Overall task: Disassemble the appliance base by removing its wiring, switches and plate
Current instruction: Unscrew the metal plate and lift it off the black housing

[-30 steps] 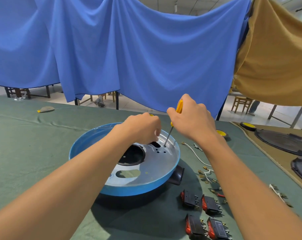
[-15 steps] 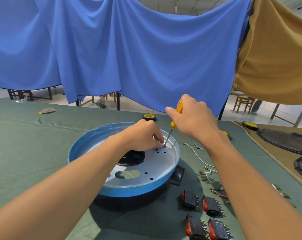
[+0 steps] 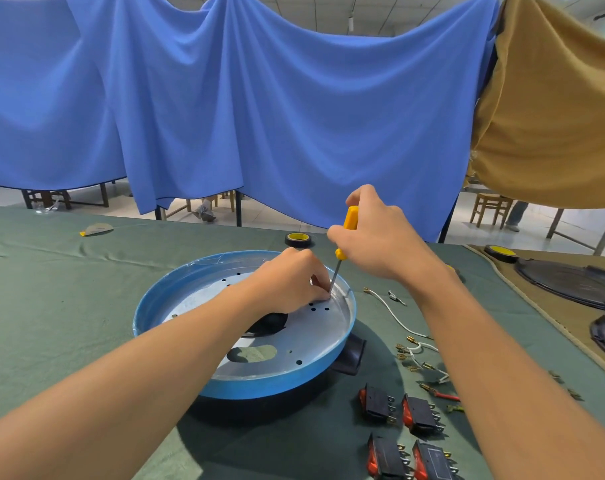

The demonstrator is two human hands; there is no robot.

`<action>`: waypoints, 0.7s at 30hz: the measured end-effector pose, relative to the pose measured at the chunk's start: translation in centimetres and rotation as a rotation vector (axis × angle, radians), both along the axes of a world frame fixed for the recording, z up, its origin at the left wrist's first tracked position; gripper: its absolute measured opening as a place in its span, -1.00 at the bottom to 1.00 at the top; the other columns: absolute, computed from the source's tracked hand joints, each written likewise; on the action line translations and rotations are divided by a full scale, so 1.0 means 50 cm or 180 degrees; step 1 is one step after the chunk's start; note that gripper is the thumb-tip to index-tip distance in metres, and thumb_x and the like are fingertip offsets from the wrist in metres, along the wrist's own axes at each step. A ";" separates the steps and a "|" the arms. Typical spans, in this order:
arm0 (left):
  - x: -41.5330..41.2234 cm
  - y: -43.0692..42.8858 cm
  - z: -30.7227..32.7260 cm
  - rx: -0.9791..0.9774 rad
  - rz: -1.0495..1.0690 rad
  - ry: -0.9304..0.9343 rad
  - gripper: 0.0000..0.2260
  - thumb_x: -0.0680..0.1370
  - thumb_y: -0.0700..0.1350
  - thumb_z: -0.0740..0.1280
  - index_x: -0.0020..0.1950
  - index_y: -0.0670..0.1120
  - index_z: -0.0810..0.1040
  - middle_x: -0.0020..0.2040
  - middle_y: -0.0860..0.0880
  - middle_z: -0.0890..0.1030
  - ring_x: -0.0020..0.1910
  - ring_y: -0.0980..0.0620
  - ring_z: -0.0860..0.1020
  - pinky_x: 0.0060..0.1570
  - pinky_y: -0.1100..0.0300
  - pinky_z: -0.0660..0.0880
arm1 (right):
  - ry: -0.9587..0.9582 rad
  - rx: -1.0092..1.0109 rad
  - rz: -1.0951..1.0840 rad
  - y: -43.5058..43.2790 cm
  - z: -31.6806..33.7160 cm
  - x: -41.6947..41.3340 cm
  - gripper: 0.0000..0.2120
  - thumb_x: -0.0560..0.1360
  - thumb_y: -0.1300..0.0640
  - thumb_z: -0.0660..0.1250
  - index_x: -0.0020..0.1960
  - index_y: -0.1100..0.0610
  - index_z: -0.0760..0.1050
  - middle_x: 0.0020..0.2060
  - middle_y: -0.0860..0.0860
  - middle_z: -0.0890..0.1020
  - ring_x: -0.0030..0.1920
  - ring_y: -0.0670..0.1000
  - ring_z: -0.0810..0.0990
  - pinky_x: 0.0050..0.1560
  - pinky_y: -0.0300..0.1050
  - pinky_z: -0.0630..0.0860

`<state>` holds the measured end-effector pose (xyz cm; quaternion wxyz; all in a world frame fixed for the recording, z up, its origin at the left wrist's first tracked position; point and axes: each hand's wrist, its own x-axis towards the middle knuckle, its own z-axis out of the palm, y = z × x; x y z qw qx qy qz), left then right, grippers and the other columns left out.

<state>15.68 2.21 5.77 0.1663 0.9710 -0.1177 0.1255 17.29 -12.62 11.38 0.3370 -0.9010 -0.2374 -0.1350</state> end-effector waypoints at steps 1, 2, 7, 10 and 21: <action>0.001 -0.001 -0.001 0.0027 0.0012 -0.0004 -0.90 0.53 -0.09 0.38 -0.03 0.01 0.70 -0.19 0.11 0.55 -0.17 0.08 0.49 -0.16 0.20 0.42 | -0.0092 0.0078 -0.0053 -0.001 0.001 0.001 -0.71 0.46 -0.02 0.27 0.10 0.00 0.25 -0.11 0.03 0.49 0.00 0.14 0.47 -0.11 0.01 0.44; 0.002 -0.001 -0.002 0.0049 0.0018 -0.0014 -0.90 0.53 -0.08 0.38 -0.03 0.01 0.70 -0.20 0.13 0.54 -0.18 0.10 0.48 -0.17 0.21 0.41 | -0.0218 0.0202 -0.0146 -0.003 0.005 0.001 -0.74 0.46 -0.02 0.27 0.08 0.00 0.28 -0.12 0.03 0.49 -0.02 0.13 0.46 -0.12 0.00 0.43; 0.003 -0.005 -0.004 0.0218 0.0119 0.0027 -0.84 0.55 0.00 0.35 0.05 0.01 0.67 -0.06 0.06 0.64 -0.11 0.04 0.54 -0.06 0.08 0.55 | -0.0687 0.0718 -0.0540 -0.021 0.027 0.006 -0.77 0.45 -0.03 0.27 0.05 0.04 0.37 -0.10 0.10 0.57 -0.05 0.15 0.45 -0.13 -0.04 0.36; 0.002 -0.007 -0.004 0.0286 0.0162 0.0033 -0.82 0.55 0.03 0.33 0.06 0.01 0.66 -0.04 0.06 0.64 -0.12 0.06 0.54 -0.08 0.10 0.56 | -0.0756 0.0770 -0.0649 -0.030 0.032 0.008 -0.75 0.45 -0.02 0.27 0.07 0.07 0.40 -0.10 0.11 0.57 -0.05 0.16 0.45 -0.14 -0.03 0.37; 0.004 -0.009 0.001 0.0026 0.0195 -0.0362 -0.86 0.50 0.03 0.37 -0.06 -0.02 0.61 -0.16 0.09 0.58 -0.15 0.05 0.53 -0.30 0.25 0.40 | -0.0776 0.0893 -0.0825 -0.034 0.029 0.013 -0.79 0.46 0.04 0.26 -0.04 0.18 0.40 -0.18 0.12 0.60 -0.06 0.20 0.52 -0.13 0.01 0.47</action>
